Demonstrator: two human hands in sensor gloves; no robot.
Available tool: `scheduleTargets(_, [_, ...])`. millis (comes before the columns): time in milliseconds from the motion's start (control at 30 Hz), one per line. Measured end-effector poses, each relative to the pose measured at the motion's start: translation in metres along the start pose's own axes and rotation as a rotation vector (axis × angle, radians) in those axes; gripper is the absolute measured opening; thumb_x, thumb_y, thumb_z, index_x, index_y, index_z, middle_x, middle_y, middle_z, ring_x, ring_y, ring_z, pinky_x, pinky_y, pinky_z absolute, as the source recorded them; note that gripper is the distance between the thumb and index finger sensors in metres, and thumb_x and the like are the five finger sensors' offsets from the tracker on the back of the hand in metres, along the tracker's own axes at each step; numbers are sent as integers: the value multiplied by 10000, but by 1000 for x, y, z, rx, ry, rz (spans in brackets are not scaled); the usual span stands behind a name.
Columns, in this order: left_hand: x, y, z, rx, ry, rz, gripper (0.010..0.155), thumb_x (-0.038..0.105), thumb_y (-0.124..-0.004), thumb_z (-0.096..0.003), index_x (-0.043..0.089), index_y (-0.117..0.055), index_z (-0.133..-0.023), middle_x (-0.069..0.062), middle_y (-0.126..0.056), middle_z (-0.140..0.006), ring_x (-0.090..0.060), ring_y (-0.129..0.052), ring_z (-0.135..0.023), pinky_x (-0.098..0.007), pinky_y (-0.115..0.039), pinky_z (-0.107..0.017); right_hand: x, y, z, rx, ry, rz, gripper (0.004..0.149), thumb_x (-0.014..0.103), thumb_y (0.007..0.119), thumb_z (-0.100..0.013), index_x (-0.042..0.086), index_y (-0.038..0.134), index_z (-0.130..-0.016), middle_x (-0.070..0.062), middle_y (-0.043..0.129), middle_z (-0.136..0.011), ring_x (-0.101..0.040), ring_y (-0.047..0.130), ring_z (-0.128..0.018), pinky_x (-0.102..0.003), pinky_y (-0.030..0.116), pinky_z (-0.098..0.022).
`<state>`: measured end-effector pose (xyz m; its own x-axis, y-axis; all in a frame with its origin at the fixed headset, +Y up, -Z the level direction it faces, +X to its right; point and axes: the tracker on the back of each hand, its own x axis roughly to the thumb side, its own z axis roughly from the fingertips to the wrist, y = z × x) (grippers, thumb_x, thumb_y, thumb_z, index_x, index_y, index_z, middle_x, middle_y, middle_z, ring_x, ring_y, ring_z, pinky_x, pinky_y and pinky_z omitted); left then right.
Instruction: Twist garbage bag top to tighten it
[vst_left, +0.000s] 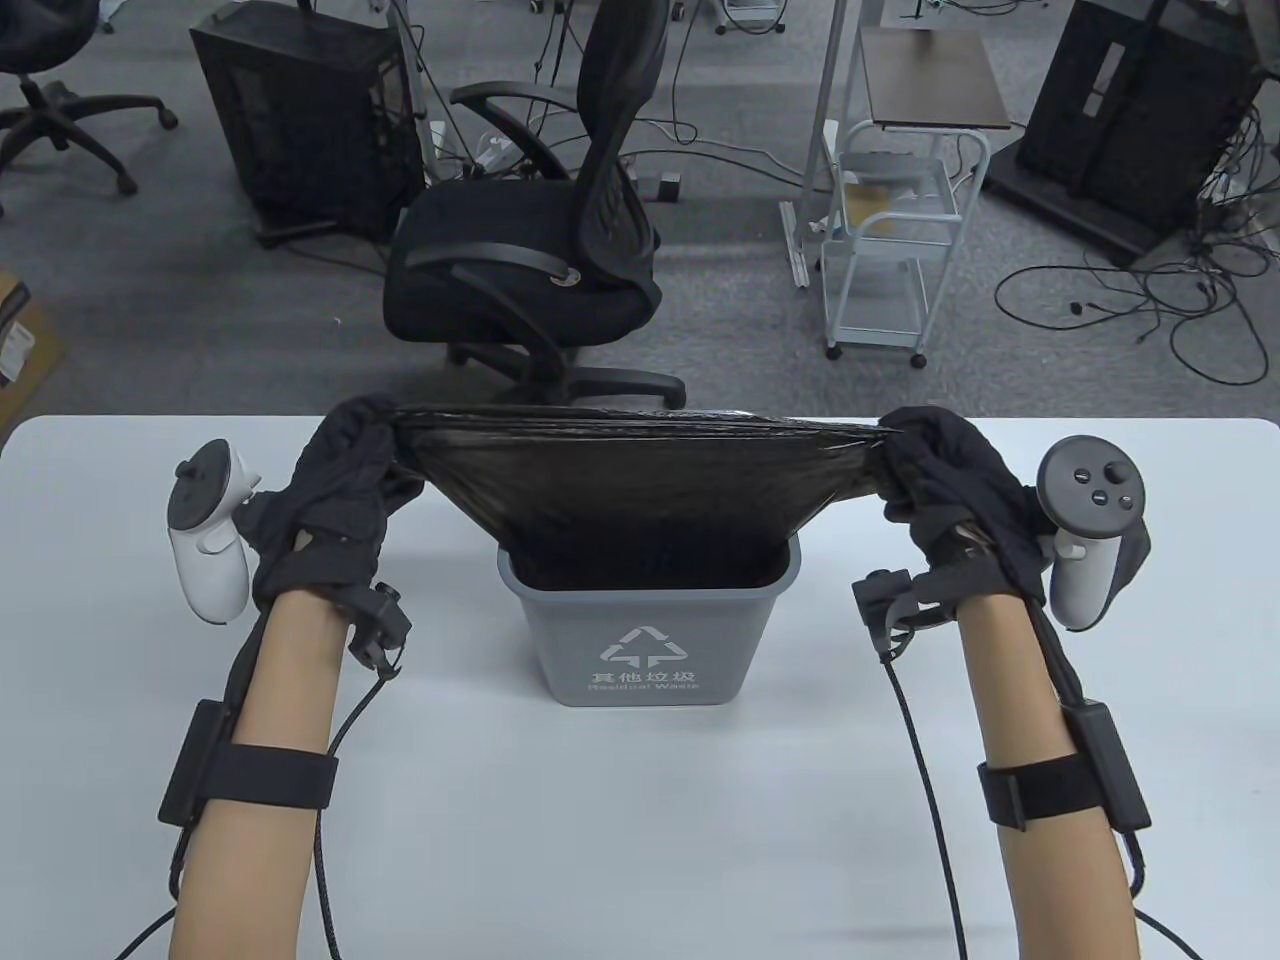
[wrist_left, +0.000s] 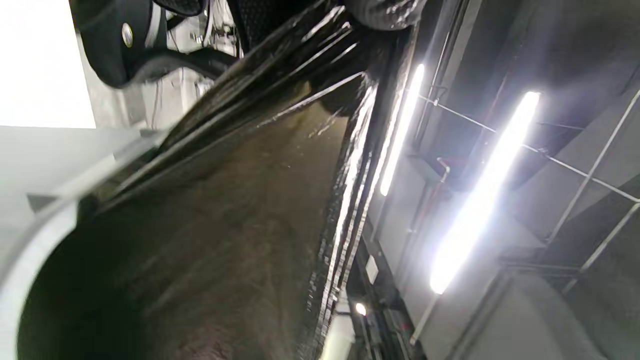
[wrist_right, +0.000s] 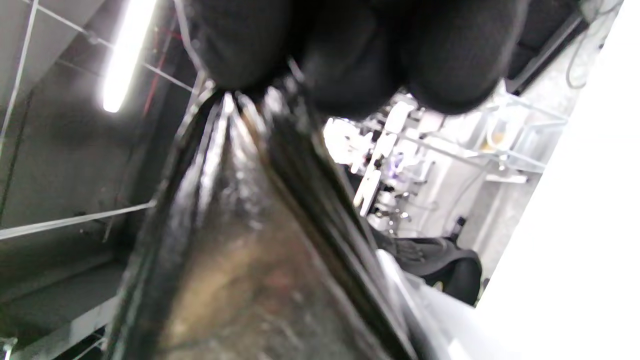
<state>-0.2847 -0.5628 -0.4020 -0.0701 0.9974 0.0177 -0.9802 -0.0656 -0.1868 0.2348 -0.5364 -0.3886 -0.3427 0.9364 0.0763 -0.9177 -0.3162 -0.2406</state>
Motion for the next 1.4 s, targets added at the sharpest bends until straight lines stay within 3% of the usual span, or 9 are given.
scheduleTargets(133, [4,-3,-1,-29,-40,53,398,416,-568,-641,452,-549,-1037,195,-821,-963,-54,-747,-1075,-556,-445,-852,10,2,0,-35,-66,72,366,226,711,-533,184,832,-876,-99,948,-744,-243,940,-549,-518,828,-494])
scheduleTargets(233, [10,-10,-4,-91,-88,64,395,428,-577,-651,451,-550,-1044,195,-818,-961,-64,-731,-1089,-567,-422,-854,23,6,1,-1,-150,96,374,200,712,-544,221,820,-901,-77,931,-757,-270,909,-582,-553,782,-545])
scheduleTargets(400, [31,-40,-13,-255,-165,-80,449,422,-618,-641,425,-551,-1085,170,-871,-898,-90,-807,-1027,-590,-429,-846,63,29,5,194,-333,228,373,207,708,-551,257,828,-901,-45,914,-798,-280,876,-674,-617,693,-634])
scheduleTargets(600, [55,-93,-18,-342,-145,-340,579,405,-683,-612,374,-478,-1153,137,-926,-853,-133,-873,-971,-597,-493,-815,103,70,14,350,-464,389,372,215,719,-552,264,845,-898,-48,876,-874,-300,850,-749,-660,644,-661])
scheduleTargets(767, [67,-138,-21,-299,-76,-606,665,422,-727,-582,319,-437,-1171,144,-966,-820,-118,-942,-896,-544,-619,-760,124,100,22,277,-495,443,366,232,743,-543,265,857,-889,-57,863,-889,-280,894,-676,-629,697,-637])
scheduleTargets(900, [67,-154,-27,-310,-28,-577,750,431,-760,-552,246,-388,-1177,146,-980,-801,-108,-968,-858,-510,-669,-725,129,113,24,211,-496,393,356,239,789,-529,243,857,-879,-50,923,-814,-260,946,-595,-604,745,-603])
scheduleTargets(1033, [63,-160,-30,-375,3,-476,790,419,-785,-531,198,-385,-1176,128,-990,-786,-126,-977,-837,-504,-689,-701,131,121,26,202,-503,385,372,251,823,-516,232,841,-887,-37,947,-780,-249,976,-585,-591,767,-587])
scheduleTargets(1267, [61,-165,-35,-315,24,-584,830,438,-801,-519,137,-387,-1172,152,-971,-784,-110,-970,-846,-488,-697,-702,131,124,28,168,-514,366,384,276,821,-516,208,832,-894,-44,973,-747,-236,1006,-576,-559,800,-559])
scheduleTargets(1400, [60,-166,-37,-288,29,-621,763,446,-801,-524,128,-490,-1144,153,-972,-774,-101,-970,-843,-478,-704,-702,131,126,32,199,-542,335,380,267,806,-527,204,834,-901,-59,970,-775,-296,974,-670,-600,762,-581])
